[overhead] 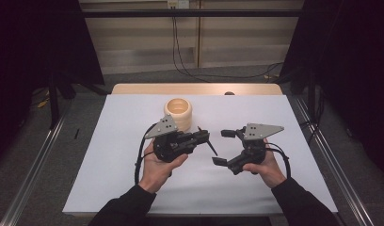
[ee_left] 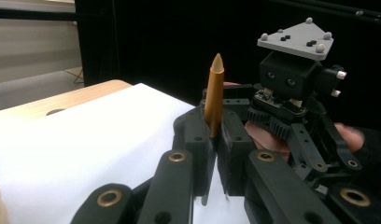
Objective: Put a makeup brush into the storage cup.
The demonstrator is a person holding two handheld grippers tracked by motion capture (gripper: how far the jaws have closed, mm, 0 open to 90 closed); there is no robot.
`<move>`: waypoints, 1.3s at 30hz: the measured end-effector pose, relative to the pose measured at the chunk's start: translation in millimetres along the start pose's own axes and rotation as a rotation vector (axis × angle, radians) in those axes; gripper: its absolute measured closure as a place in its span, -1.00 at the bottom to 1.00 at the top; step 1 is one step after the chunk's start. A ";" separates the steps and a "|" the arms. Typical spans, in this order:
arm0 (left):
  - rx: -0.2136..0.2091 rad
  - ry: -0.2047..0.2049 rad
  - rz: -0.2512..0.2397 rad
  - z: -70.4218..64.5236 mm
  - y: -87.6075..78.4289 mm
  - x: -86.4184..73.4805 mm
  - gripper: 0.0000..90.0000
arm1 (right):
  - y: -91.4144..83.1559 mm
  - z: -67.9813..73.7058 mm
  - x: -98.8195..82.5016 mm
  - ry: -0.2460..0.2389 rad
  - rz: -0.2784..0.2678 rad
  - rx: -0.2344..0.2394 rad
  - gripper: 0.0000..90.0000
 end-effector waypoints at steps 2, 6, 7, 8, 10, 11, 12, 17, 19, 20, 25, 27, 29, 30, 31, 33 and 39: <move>0.001 0.000 0.001 1.1 -0.2 -0.5 0.86 | -0.6 -0.6 -0.3 0.000 -0.003 -0.013 -1.00; 0.015 -0.002 0.003 1.1 -1.2 -0.2 0.86 | -1.3 -1.0 -0.7 0.001 -0.010 -0.041 -1.00; 0.015 0.002 0.007 1.0 -1.0 -0.3 0.86 | -1.9 -1.1 -0.8 0.000 -0.009 -0.053 -1.00; 0.017 0.007 0.012 1.2 -0.9 -0.5 0.86 | -1.8 -1.1 -1.1 0.000 -0.010 -0.061 -1.00; 0.016 0.009 0.015 1.5 -1.0 -0.7 0.86 | -1.9 -1.1 -2.4 0.003 -0.014 -0.066 -1.00; 0.018 0.009 0.017 1.5 -1.2 -0.7 0.86 | -2.1 -1.3 -3.2 0.009 -0.012 -0.064 -1.00; 0.021 0.009 0.019 1.4 -2.0 -0.6 0.86 | -2.0 -1.1 -3.6 0.012 -0.011 -0.063 -1.00; 0.022 0.006 0.024 1.4 -5.1 0.3 0.86 | -5.5 -1.1 -7.1 0.012 -0.016 -0.087 -1.00; 0.027 0.007 0.020 2.1 -6.4 0.6 0.86 | -7.3 -0.8 -7.9 0.012 -0.023 -0.089 -1.00; 0.033 0.006 0.025 2.4 -7.2 0.6 0.86 | -7.7 0.6 -8.5 0.008 -0.011 -0.093 -1.00; 0.043 -0.001 0.025 5.2 -8.7 0.4 0.86 | -14.1 2.4 -12.7 0.014 -0.012 -0.114 -1.00; 0.042 0.003 0.027 6.6 -9.2 0.1 0.86 | -18.4 0.7 -13.9 0.028 -0.014 -0.127 -0.99; 0.042 0.007 0.030 8.1 -10.0 0.2 0.86 | -22.8 -0.8 -15.0 0.045 -0.020 -0.136 -0.99; 0.061 0.014 0.038 8.6 -10.4 0.3 0.86 | -24.0 -1.2 -15.4 0.046 -0.020 -0.140 -0.99; 0.067 0.020 0.043 9.7 -10.8 0.2 0.86 | -25.5 -1.8 -16.1 0.042 -0.019 -0.145 -0.99; 0.064 0.010 0.037 12.0 -11.2 -0.1 0.86 | -27.9 -2.4 -17.6 0.047 -0.017 -0.152 -0.99; 0.091 0.006 0.046 18.1 -14.7 -0.5 0.86 | -34.9 -4.7 -26.0 0.093 -0.023 -0.211 -0.99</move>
Point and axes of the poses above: each handheld gripper's, and its own axes: y roughly forward along the jaws, x roughly out of its top, z roughly to its left, the point moved 3 cm from there along y, roughly forward along the jaws, and after that the axes turned 10 degrees about z, right-handed, at the moved point
